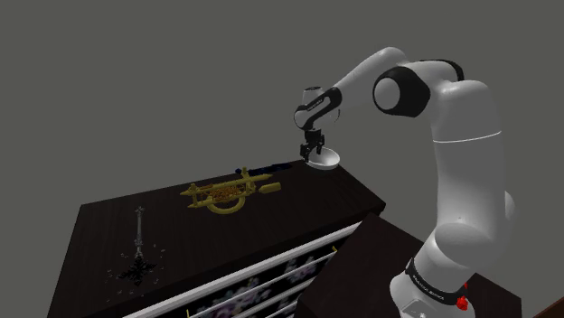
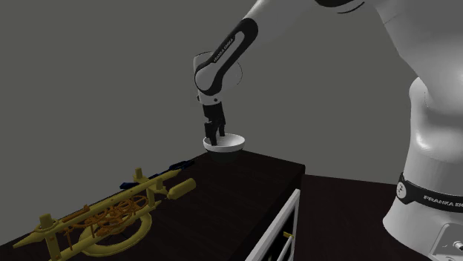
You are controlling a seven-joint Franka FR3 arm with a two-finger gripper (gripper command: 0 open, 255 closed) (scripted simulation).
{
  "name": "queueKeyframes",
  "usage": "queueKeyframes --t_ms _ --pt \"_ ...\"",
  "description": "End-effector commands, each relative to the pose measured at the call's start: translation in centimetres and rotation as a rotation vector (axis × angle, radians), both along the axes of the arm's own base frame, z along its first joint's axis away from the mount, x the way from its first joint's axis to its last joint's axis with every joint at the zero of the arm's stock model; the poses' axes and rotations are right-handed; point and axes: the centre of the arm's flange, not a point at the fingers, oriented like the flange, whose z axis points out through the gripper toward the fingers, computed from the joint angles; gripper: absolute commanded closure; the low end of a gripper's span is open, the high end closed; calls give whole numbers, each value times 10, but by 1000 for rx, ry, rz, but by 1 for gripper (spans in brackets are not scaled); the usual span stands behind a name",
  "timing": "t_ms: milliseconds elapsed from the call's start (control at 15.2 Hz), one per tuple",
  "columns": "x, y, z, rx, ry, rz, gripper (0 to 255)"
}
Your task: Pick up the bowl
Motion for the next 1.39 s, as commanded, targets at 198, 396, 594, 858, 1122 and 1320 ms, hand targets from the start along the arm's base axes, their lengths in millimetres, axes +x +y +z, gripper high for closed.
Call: queueKeyframes --t_ms 198,396,594,858,1122,1320 --pt "2 -2 -26 0 -1 0 0" --pt "2 -1 -29 0 -1 0 255" --pt "2 -2 -29 0 -1 0 255" --pt "2 -2 -29 0 -1 0 255" --pt "2 -2 -18 0 -1 0 255" --pt "2 -2 -2 0 -1 0 255"
